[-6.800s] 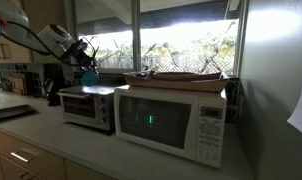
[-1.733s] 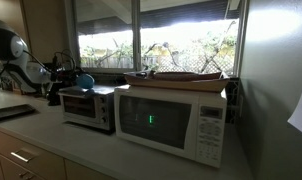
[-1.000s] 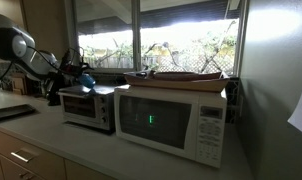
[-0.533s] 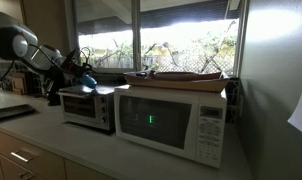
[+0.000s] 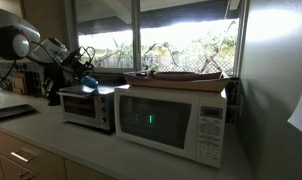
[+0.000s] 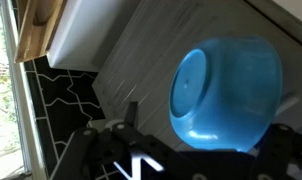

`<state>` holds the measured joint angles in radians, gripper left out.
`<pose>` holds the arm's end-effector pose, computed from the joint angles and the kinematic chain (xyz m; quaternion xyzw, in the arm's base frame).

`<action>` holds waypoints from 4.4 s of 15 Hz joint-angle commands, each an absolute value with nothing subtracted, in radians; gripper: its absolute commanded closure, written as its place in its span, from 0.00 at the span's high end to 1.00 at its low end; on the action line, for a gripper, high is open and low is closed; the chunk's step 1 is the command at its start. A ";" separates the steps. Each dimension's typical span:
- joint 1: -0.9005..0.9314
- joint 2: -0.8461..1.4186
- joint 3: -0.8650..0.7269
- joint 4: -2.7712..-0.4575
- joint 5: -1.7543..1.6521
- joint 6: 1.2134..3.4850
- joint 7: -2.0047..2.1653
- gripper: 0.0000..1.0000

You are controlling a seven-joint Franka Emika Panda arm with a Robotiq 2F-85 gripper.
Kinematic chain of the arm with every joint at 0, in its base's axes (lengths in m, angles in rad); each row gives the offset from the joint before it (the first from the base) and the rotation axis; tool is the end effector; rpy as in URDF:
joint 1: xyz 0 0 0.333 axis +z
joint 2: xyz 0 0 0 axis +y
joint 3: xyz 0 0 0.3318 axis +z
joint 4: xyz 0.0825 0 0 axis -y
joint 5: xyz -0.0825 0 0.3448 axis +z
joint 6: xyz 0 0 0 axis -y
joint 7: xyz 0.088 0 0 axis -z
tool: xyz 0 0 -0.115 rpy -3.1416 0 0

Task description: Turn the blue bowl over

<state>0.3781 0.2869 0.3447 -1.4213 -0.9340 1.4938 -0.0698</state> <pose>0.5269 0.2922 0.5790 0.8355 0.3586 0.0447 0.4140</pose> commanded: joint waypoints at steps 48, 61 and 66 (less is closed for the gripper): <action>0.280 0.282 0.259 -1.305 -0.373 1.787 0.071 1.00; 0.168 0.019 0.258 -1.488 -0.154 1.826 -0.019 1.00; 0.137 -0.165 0.224 -1.696 -0.005 1.912 -0.159 1.00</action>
